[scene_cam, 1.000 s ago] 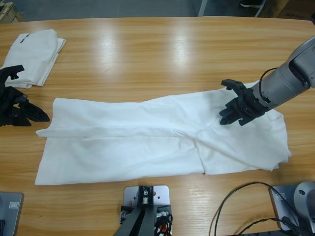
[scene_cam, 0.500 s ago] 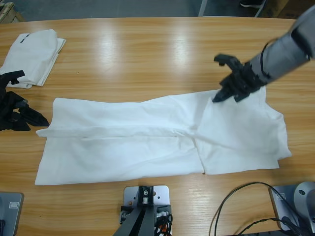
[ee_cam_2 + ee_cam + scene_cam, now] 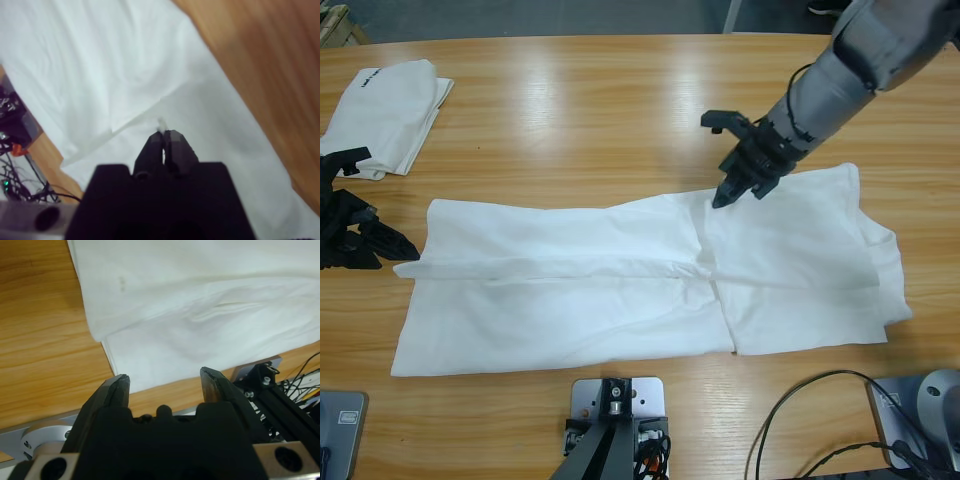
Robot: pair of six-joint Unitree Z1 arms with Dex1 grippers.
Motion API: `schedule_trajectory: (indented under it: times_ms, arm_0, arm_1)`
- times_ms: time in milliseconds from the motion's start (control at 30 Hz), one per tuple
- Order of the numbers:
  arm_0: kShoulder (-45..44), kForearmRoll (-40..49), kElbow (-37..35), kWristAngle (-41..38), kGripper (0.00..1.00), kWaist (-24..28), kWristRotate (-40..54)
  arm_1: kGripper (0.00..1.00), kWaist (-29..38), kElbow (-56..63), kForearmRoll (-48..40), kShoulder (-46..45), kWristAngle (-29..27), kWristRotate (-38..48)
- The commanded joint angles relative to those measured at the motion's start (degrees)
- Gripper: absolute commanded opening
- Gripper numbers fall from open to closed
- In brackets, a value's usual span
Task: Fold clothes
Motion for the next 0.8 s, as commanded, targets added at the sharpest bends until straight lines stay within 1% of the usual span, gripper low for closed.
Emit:
schedule_trajectory:
  times_ms: [33,200,333,400,433,467,500,533,567,633,733,800]
  arm_0:
    - [1.77,-0.83,2.06,0.15,0.545,-0.51,-0.95]
    - [1.7,-0.83,2.06,0.15,0.545,-0.51,-0.86]
    - [1.7,-0.83,1.97,0.15,0.545,-0.51,-0.77]
    - [1.75,-0.83,2.06,0.15,0.545,-0.51,-0.67]
    - [1.85,-0.83,2.04,0.2,0.545,-0.51,-0.54]
    - [1.87,-0.81,1.97,0.5,0.548,-0.51,-0.44]
    - [1.8,-0.8,1.9,1.59,0.609,-0.5,-0.56]
    - [1.63,-0.83,1.73,3.56,0.737,-0.51,-0.72]
    - [1.4,-0.85,1.6,5.88,0.79,-0.51,-0.3]
    - [1.36,-2.04,1.5,8.8,0.789,-0.5,2.34]
    - [3.31,-5.96,1.14,8.82,0.789,-0.51,7.45]
    - [5.77,-7.62,-0.03,7.32,0.789,-0.51,7.33]
  arm_1:
    - [0.0,1.56,-5.13,3.61,4.87,-0.36,-4.85]
    - [0.0,2.08,-10.14,7.68,6.72,-2.13,-8.7]
    - [0.0,2.08,-9.93,8.1,8.6,-2.31,-8.95]
    - [0.0,2.08,-9.79,7.82,7.95,-2.13,-8.91]
    - [0.015,2.08,-9.67,7.64,6.72,-2.06,-8.28]
    - [0.457,2.1,-9.42,7.66,4.89,-2.04,-7.17]
    - [0.892,2.17,-9.05,7.78,2.57,-1.87,-5.96]
    - [0.995,2.22,-8.49,7.85,-0.1,-1.71,-5.03]
    - [1.0,2.31,-7.84,7.97,-2.93,-1.81,-4.25]
    - [1.0,2.35,-6.19,8.03,-8.12,-2.31,-2.51]
    - [1.0,2.49,-3.3,8.22,-12.04,-2.25,-0.35]
    - [1.0,2.61,-0.46,7.82,-12.39,-2.82,0.34]
